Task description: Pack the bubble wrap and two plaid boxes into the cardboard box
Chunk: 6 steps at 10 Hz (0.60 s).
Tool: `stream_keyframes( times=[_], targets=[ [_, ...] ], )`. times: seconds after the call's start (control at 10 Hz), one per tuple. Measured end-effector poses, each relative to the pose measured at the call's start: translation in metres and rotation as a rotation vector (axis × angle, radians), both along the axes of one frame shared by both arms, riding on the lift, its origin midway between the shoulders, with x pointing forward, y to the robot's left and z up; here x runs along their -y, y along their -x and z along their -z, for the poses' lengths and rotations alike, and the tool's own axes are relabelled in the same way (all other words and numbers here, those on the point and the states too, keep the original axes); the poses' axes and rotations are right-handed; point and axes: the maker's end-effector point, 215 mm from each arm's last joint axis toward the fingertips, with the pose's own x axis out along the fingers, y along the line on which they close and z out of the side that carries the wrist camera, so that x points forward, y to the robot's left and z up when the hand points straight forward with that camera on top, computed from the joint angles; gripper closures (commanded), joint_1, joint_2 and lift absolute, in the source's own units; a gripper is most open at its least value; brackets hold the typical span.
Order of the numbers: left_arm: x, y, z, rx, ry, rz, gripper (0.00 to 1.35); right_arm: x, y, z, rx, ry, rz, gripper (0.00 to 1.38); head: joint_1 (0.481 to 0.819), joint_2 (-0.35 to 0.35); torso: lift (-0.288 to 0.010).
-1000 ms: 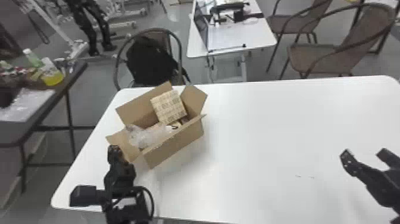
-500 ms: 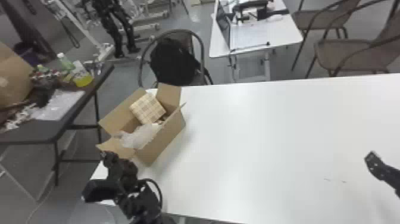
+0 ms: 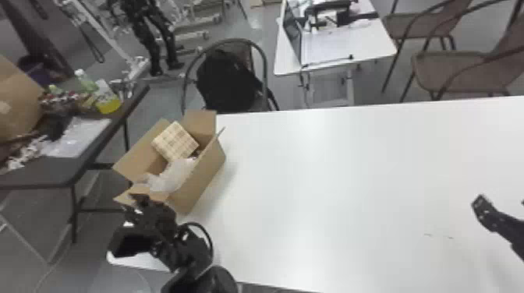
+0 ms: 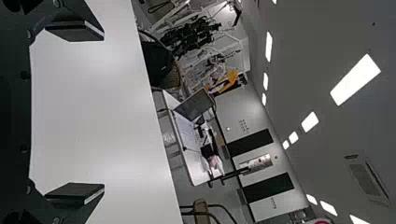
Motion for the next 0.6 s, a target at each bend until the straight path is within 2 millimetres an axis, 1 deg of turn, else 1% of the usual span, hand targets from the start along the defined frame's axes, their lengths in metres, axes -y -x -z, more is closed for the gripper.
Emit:
stream_keyframes(
  times=[0.1, 0.2, 0.3, 0.4, 0.5, 0.6],
  targets=[
    [0.010, -0.003, -0.015, 0.012, -0.055, 0.042, 0.12, 0.000, 0.002, 0.002, -0.004, 0.001, -0.001, 0.15, 0.695, 0.350, -0.108],
    [0.023, -0.002, -0.031, 0.017, -0.118, 0.090, 0.22, 0.000, 0.003, 0.004, -0.006, 0.001, -0.004, 0.15, 0.695, 0.350, -0.108],
    [0.045, 0.003, -0.055, 0.021, -0.202, 0.155, 0.28, -0.002, 0.005, 0.005, -0.004, 0.002, -0.014, 0.15, 0.695, 0.350, -0.108],
    [0.078, 0.002, -0.079, 0.016, -0.301, 0.261, 0.30, -0.003, 0.008, 0.004, 0.008, 0.015, -0.021, 0.15, 0.695, 0.350, -0.108],
    [0.119, -0.003, -0.097, -0.008, -0.396, 0.389, 0.30, -0.001, 0.014, -0.001, 0.045, 0.052, -0.018, 0.15, 0.695, 0.328, -0.108],
    [0.163, -0.007, -0.099, -0.038, -0.441, 0.509, 0.28, 0.001, 0.022, -0.008, 0.094, 0.110, -0.016, 0.15, 0.695, 0.298, -0.108]
  ],
)
